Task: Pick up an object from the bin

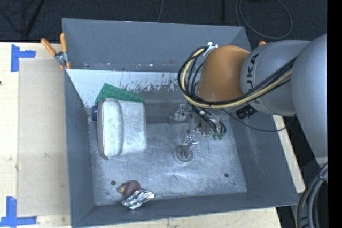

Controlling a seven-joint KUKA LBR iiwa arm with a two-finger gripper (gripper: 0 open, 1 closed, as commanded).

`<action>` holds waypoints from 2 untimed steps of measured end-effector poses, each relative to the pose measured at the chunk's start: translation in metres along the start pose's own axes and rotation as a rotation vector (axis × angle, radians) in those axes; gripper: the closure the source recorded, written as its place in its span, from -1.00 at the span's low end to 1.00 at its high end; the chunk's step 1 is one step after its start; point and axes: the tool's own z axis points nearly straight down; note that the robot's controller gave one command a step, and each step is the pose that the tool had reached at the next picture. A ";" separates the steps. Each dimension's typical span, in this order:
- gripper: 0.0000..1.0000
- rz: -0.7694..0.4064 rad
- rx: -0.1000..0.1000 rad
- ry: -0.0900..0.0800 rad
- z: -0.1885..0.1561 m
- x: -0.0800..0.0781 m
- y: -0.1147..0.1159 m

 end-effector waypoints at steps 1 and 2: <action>-1.00 0.232 0.009 0.000 0.000 -0.025 0.031; 1.00 0.230 0.004 0.010 -0.003 -0.025 0.033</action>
Offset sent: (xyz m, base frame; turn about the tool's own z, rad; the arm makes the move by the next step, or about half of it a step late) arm 0.0175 0.0352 -0.0046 0.2338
